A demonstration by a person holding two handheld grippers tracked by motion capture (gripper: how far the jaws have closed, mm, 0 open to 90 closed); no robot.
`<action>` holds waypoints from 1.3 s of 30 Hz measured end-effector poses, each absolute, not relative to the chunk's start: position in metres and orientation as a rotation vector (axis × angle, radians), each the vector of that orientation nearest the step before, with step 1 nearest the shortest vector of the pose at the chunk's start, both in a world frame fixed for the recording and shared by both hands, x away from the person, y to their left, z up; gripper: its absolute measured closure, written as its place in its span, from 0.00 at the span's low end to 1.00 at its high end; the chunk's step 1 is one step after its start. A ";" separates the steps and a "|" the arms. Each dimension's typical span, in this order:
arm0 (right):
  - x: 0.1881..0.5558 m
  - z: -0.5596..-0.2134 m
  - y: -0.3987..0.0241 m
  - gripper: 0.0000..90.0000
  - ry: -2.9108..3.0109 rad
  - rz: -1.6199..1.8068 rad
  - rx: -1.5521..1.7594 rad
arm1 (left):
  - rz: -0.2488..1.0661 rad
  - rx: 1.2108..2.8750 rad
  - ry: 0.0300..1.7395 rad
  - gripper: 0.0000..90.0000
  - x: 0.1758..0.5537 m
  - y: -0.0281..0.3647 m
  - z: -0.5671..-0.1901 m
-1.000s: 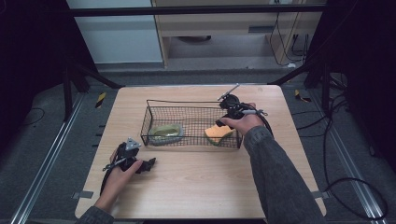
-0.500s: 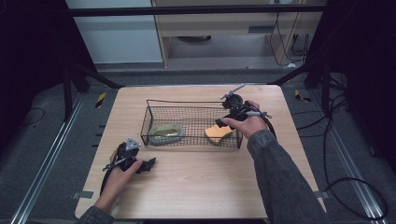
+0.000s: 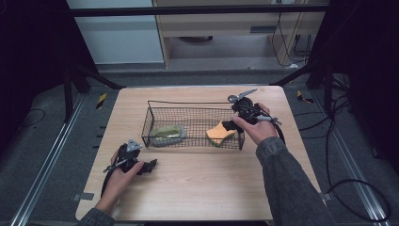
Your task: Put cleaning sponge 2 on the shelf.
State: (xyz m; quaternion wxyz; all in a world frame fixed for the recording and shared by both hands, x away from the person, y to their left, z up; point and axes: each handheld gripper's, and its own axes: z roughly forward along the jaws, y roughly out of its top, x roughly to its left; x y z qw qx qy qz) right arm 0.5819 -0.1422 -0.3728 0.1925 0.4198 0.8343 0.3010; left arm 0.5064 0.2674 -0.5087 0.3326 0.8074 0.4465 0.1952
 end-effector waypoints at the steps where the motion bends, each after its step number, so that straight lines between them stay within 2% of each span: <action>1: 0.582 -0.373 -0.142 0.07 2.342 0.845 1.178 | 0.510 2.109 1.167 0.00 0.506 0.267 -0.509; 15: 0.566 -0.384 -0.175 0.10 2.261 0.844 1.248 | 0.510 2.110 1.166 0.00 0.506 0.267 -0.509; 27: 0.537 -0.414 -0.212 0.12 2.210 0.848 1.282 | 0.510 2.110 1.166 0.00 0.507 0.267 -0.509; 34: 0.517 -0.443 -0.235 0.12 2.184 0.852 1.323 | 0.510 2.109 1.166 0.00 0.507 0.267 -0.509; 39: 0.514 -0.457 -0.244 0.12 2.168 0.855 1.362 | 0.510 2.109 1.166 0.00 0.507 0.267 -0.509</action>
